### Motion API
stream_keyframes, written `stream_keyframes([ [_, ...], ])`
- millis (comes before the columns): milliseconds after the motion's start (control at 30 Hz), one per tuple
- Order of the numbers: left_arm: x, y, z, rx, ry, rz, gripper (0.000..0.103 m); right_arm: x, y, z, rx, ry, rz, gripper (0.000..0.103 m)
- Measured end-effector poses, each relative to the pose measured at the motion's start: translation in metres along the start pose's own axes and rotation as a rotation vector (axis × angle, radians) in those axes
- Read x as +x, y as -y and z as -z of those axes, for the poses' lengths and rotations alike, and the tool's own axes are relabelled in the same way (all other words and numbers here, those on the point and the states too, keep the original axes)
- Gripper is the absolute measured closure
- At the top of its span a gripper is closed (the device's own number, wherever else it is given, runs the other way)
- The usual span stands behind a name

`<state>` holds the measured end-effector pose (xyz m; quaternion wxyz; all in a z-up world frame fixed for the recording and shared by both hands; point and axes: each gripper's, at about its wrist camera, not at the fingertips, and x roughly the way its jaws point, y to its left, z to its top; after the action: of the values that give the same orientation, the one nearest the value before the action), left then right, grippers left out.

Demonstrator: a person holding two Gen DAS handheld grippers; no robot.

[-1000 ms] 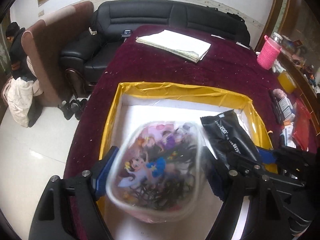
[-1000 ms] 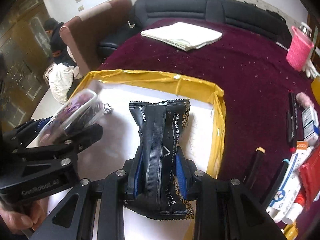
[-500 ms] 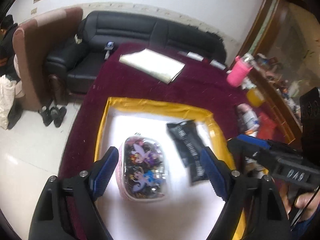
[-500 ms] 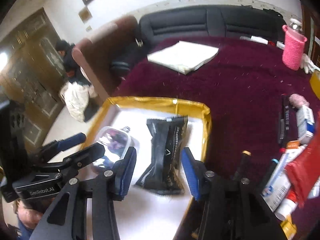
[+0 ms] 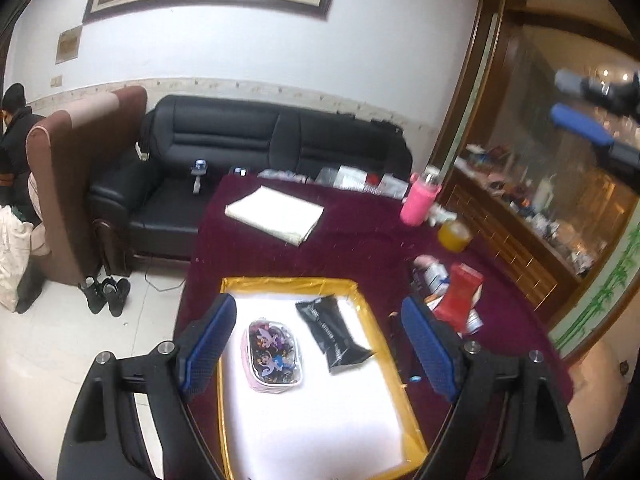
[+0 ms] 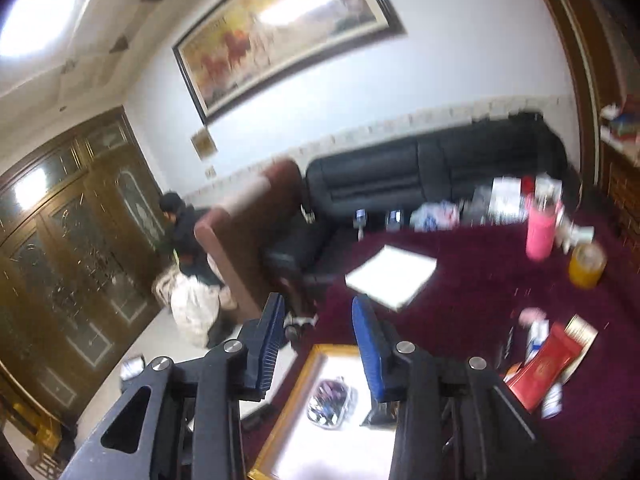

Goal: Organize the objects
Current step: 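Lift both grippers away from the tray back toward the cluttered items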

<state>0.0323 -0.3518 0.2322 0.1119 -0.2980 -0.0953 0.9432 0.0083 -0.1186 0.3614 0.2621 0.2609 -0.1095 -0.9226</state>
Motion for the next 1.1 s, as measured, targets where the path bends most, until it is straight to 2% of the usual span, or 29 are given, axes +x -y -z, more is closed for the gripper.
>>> stream_keyframes([
  [167,-0.064,0.014,-0.019,0.033,0.116,-0.011,0.018,-0.083,-0.066,-0.051,-0.065,0.149,0.022,0.063],
  [267,-0.1,0.025,-0.023,0.048,0.17,-0.016,0.015,-0.127,-0.11,-0.076,-0.078,0.206,0.011,0.063],
  [400,-0.14,0.035,-0.024,0.07,0.221,-0.012,0.013,-0.194,-0.168,-0.105,-0.11,0.322,0.051,0.064],
  [500,-0.159,0.043,-0.025,0.081,0.221,-0.009,0.013,-0.248,-0.201,-0.113,-0.171,0.421,0.111,0.064],
  [567,-0.169,0.05,-0.022,0.103,0.237,-0.024,0.012,-0.264,-0.201,-0.108,-0.169,0.42,0.12,0.064],
  [667,-0.175,0.06,-0.013,0.118,0.24,-0.012,0.01,-0.27,-0.173,-0.088,-0.151,0.385,0.133,0.063],
  [800,-0.16,0.076,0.002,0.132,0.214,0.02,0.008,-0.247,-0.109,-0.03,-0.155,0.248,0.161,0.063],
  [933,-0.114,0.104,0.027,0.157,0.128,0.058,0.008,-0.204,-0.03,0.045,-0.132,0.065,0.16,0.063],
  [1000,-0.088,0.119,0.041,0.175,0.085,0.072,0.008,-0.176,0.024,0.091,-0.061,-0.041,0.139,0.063],
  [1100,-0.037,0.148,0.07,0.216,-0.011,0.1,0.008,-0.14,0.094,0.142,0.054,-0.147,0.118,0.063],
])
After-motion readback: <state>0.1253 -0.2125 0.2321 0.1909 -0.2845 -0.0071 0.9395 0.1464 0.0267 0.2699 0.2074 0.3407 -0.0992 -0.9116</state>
